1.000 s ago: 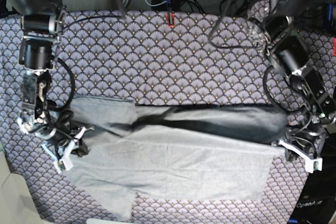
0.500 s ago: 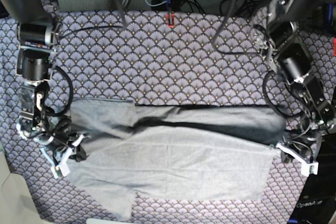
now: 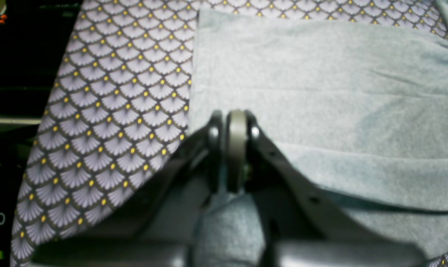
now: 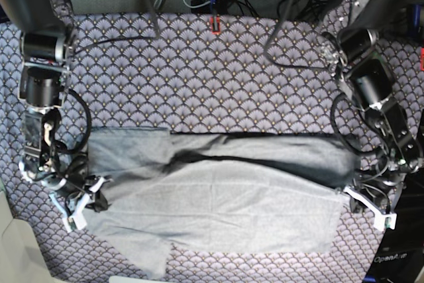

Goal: Fold the T-shirt properly
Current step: 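Lower the folded edge onto the shirt and open both grippers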

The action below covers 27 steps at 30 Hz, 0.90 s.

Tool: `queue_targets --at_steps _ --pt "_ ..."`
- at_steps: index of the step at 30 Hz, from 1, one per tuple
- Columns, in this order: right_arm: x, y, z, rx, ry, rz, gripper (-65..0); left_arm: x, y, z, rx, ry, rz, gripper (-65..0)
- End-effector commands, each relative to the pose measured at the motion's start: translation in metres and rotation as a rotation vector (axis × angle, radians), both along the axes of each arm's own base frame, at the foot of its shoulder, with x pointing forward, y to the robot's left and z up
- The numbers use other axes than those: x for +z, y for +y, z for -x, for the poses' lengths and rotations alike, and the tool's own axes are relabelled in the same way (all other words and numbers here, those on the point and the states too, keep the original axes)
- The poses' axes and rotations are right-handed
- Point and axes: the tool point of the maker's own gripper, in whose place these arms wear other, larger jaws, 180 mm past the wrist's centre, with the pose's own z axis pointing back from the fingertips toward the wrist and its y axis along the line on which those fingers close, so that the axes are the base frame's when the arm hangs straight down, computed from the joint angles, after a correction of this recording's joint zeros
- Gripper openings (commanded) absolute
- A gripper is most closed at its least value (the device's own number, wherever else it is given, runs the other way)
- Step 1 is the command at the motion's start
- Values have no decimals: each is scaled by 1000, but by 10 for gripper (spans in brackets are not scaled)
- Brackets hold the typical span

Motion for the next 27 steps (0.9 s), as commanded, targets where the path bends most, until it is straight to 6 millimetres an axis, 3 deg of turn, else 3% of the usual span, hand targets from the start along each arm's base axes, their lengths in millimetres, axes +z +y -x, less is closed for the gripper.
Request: queue_targets --at_steps 1,10,19,27 --pt "29 -5 -14 -5 -80 -9 -635 30 6 -11 3 -83 -10 -650" --pt "36 -5 -18 -5 -94 -9 -610 33 7 -13 3 -89 -12 -650" --pt "31 -8 -19 4 -88 67 -610 57 6 -25 -1 -137 -14 -650" --pt "3 -6 -21 1 -45 47 -612 60 6 -27 -1 -142 -15 -650"
